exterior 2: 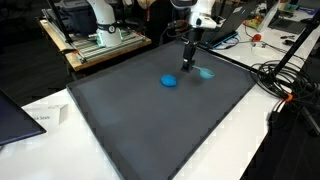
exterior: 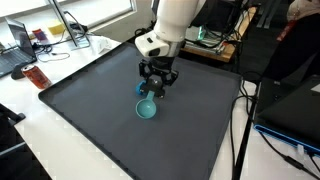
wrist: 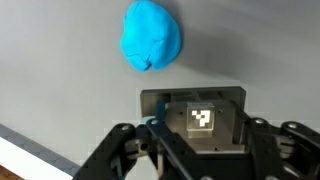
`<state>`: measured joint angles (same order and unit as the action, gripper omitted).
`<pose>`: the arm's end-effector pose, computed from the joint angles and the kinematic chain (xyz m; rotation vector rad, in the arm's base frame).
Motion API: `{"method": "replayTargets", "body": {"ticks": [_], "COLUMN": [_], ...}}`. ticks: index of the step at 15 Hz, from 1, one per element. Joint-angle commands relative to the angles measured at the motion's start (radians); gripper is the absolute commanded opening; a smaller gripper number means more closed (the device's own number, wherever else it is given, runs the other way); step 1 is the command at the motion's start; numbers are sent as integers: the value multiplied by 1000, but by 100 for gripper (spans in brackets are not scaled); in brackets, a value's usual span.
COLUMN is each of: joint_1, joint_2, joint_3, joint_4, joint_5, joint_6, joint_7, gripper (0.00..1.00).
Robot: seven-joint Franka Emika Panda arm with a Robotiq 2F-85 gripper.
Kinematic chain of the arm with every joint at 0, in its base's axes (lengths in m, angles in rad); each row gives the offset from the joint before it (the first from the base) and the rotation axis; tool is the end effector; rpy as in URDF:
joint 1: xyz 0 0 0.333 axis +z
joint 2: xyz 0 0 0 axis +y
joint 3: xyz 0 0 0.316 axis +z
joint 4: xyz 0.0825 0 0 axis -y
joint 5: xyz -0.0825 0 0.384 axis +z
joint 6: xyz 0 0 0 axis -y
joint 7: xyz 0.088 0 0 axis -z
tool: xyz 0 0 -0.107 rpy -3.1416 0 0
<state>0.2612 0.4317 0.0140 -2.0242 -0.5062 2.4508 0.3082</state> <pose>0.5791 0.1631 0.2331 2.7916 0.5078 0.1236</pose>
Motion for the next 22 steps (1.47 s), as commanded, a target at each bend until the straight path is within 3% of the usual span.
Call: {"method": "replayTargets", "body": {"ticks": [1, 22], "joint_1": [20, -148], "joint_2": [32, 131], "joint_3": [-25, 29], "joint_4": [36, 370], "joint_5": [-12, 471], "joint_6": [9, -305], "joint_7": [23, -143], "gripper": [35, 35]}}
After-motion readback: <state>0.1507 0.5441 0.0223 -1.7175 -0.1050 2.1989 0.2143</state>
